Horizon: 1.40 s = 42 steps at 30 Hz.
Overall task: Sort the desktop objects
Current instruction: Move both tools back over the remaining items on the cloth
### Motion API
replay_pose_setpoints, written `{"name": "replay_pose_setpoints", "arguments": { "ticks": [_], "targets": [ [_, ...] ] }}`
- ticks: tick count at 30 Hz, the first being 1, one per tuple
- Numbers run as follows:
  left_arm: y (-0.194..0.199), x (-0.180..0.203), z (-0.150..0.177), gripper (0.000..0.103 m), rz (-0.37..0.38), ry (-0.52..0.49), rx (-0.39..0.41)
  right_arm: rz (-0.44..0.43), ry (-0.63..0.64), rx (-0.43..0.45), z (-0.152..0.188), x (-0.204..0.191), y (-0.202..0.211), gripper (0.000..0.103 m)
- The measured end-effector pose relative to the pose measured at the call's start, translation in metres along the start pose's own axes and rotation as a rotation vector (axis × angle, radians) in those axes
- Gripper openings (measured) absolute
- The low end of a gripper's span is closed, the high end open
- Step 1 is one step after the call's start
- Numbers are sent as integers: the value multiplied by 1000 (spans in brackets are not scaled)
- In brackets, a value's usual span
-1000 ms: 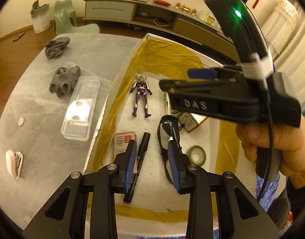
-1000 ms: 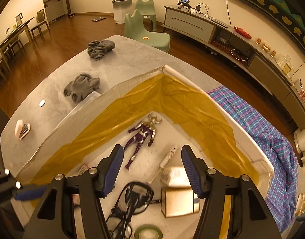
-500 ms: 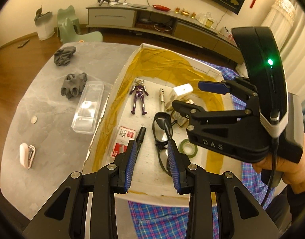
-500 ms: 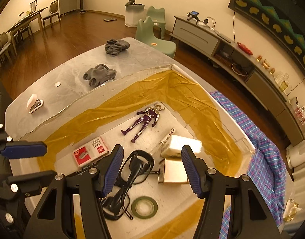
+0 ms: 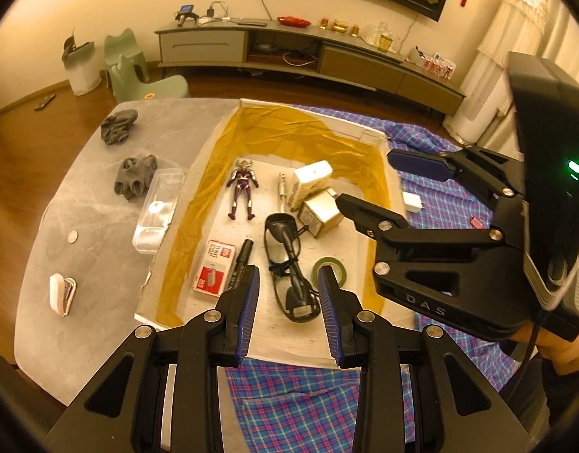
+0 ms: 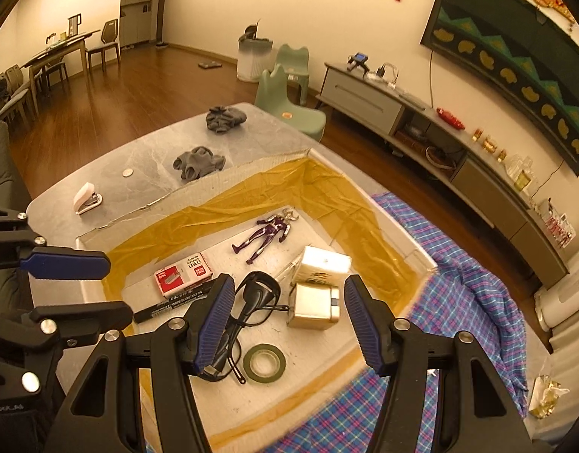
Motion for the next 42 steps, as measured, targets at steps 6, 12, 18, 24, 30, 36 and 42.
{"name": "replay_pose_setpoints", "arguments": {
  "ticks": [6,12,18,24,30,36,42],
  "targets": [
    [3,22,-4,34,-2,-23,-4,-1,-4,76,7,14,29,62],
    [0,57,-7,34,19,-52,-14,-30,-62,131,20,37,55,62],
    [-11,97,-16,35,49,-88,-34,-56,-162,193,45,76,78,62],
    [-28,136,-26,37,66,-137,-49,-18,-287,196,70,144,80,62],
    [-50,161,-30,37,90,-155,-73,48,-401,83,100,214,35,62],
    [-86,182,-46,37,96,-163,-107,70,-430,15,121,239,-10,62],
    [-143,205,-75,37,71,-176,-138,118,-461,-19,157,288,-20,62]
  ]
}}
Point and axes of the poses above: each gripper's, at about its wrist camera, not at the fingertips, and y roughly against the way its jaws point, x to its right, z to its underside, the point moved 8 cm from there along -y, roughly the way its jaws point, and after that the axes turned 14 degrees about -y, right-handed, at the moved point
